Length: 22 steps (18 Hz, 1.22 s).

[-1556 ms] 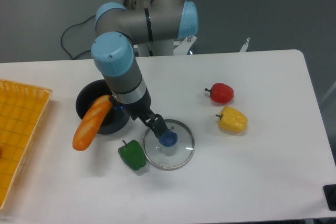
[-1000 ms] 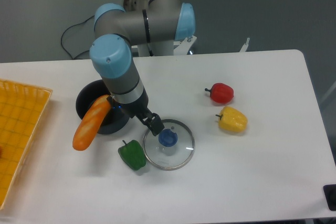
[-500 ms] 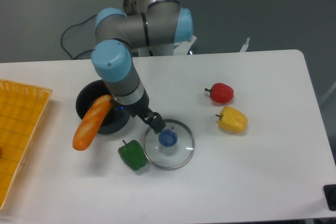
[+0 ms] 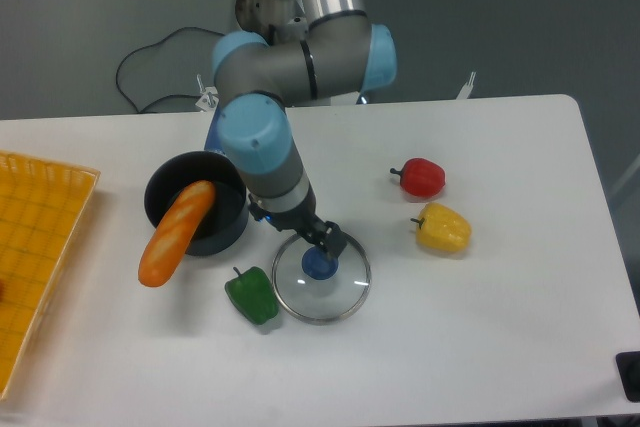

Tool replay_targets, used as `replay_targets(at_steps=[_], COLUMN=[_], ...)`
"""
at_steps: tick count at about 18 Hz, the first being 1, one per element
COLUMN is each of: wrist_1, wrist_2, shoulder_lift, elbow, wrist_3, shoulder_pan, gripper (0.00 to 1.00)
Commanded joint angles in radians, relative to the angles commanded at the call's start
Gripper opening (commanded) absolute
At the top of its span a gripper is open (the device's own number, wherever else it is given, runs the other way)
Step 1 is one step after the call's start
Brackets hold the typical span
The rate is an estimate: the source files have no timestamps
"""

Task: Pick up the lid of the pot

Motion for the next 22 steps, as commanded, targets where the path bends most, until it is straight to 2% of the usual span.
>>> replay_targets(at_steps=[4, 8, 12, 22], wrist_1=[0.006, 0.006, 0.005, 0.002], wrist_2=[-0.117, -0.107, -0.107, -0.117], shoulder_lift=[-0.005, -0.051, -0.068, -0.095], elbow=[0.006, 0.043, 0.055, 0.052], wrist_3=[-0.028, 0.064, 0.115, 0.107], shoulder_pan=[0.044, 0.045, 0.046, 0.048], gripper=[1.0, 1.0, 1.0, 1.0])
